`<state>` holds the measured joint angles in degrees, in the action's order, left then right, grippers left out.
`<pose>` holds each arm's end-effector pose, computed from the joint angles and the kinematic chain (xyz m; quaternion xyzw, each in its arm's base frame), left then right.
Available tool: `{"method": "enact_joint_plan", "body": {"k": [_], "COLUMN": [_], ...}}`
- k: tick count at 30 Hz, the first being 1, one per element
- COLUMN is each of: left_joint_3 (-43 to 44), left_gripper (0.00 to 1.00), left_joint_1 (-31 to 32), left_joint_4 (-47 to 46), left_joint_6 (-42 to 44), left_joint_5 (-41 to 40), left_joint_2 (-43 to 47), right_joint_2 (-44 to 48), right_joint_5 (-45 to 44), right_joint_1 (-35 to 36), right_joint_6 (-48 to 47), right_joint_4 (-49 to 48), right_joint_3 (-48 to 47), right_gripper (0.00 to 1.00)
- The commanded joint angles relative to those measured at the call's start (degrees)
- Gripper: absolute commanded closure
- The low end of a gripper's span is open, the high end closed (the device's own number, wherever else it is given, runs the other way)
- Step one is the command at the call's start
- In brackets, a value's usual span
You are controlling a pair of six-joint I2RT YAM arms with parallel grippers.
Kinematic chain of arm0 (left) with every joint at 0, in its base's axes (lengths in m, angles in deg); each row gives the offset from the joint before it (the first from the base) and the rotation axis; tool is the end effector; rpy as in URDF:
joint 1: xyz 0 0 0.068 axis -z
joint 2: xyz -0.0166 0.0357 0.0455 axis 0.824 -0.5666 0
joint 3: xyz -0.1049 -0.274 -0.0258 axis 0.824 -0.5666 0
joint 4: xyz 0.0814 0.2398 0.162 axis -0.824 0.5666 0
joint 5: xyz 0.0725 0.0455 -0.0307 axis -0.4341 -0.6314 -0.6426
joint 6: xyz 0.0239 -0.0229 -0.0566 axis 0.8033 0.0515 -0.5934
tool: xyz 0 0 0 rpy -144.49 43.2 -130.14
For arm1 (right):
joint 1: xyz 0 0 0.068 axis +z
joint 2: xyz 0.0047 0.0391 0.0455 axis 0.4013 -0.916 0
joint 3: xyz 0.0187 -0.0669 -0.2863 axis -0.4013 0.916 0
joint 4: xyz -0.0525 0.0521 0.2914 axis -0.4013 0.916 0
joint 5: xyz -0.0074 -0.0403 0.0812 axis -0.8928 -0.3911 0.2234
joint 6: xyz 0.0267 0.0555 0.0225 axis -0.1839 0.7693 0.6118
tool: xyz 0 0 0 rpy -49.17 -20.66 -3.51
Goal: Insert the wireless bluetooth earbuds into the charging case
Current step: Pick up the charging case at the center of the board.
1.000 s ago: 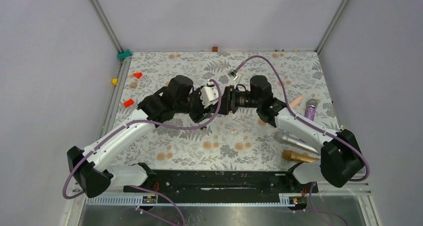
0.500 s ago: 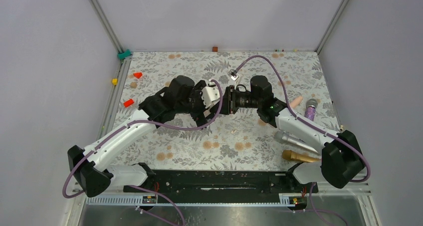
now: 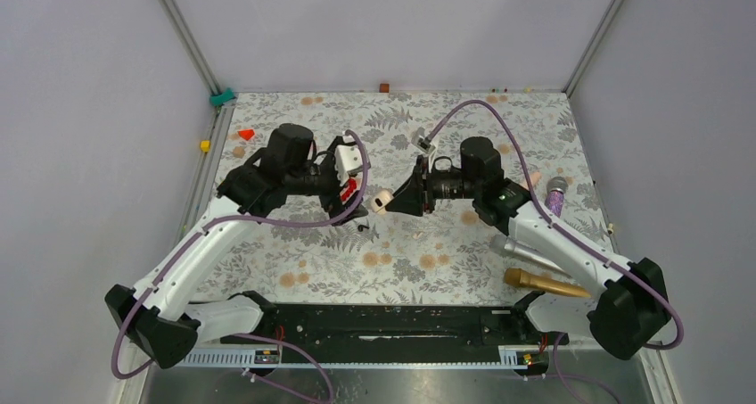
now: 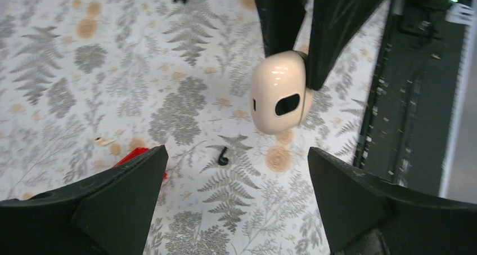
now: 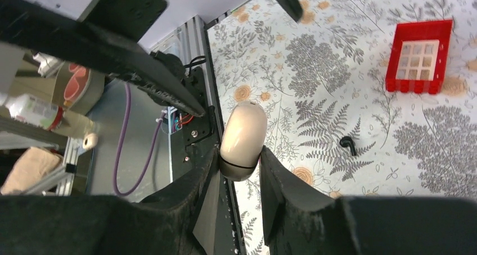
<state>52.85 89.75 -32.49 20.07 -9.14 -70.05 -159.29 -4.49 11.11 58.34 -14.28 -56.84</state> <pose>0.2140 -0.1772 0.3879 0.5299 0.6824 -0.2642 0.4287 0.2461 0.2165 0.3274 -0.3670 0.6567 0.5244 0.3988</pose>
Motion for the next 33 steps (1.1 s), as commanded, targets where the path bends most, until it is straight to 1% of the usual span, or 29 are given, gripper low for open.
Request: {"method": "enact_joint_plan", "body": {"k": [1,2,5,10,15,21,25,27,33], "left_joint_3": [7.31,8.83,12.55,15.28,17.23,18.08,18.44,18.63,18.95], "left_gripper": [0.01,0.02,0.02,0.09,0.21,0.31,0.41,0.45,0.51], "left_joint_1": [-0.84,-0.85,-0.82,-0.82,-0.73,1.32,2.11,2.24,2.19], "left_joint_4": [9.19,12.16,16.53,18.99,21.63,23.27,23.21,23.29,23.27], "left_joint_6": [4.94,5.88,7.58,8.51,9.47,10.3,10.12,9.92,9.78], "left_joint_5": [13.39,15.1,19.58,23.75,26.49,26.26,26.45,26.43,26.57], "left_joint_2": [-4.41,-5.93,-9.89,-13.67,-16.78,-18.98,-19.79,-20.01,-20.37], "right_joint_2": [4.18,4.63,5.47,5.35,4.91,4.48,3.99,3.7,2.77], "right_joint_5": [5.83,6.18,6.45,6.6,7.14,7.23,7.54,8.05,8.86], "right_joint_1": [-0.55,-0.65,-0.92,-1.19,-1.19,-1.19,-1.19,-1.19,-1.19], "right_joint_6": [-9.22,-10.5,-12.89,-15.1,-15.13,-16.88,-17.02,-17.18,-18.18], "right_joint_4": [3.11,4.2,5.7,7.4,7.48,7.44,7.49,9.56,11.11], "right_joint_3": [-2.3,-2.29,-2.18,-2.18,-2.03,-2.06,-2.2,-2.38,-2.91], "right_gripper": [0.95,0.95,0.95,0.95,0.95,0.95,0.95,0.95,0.95]}}
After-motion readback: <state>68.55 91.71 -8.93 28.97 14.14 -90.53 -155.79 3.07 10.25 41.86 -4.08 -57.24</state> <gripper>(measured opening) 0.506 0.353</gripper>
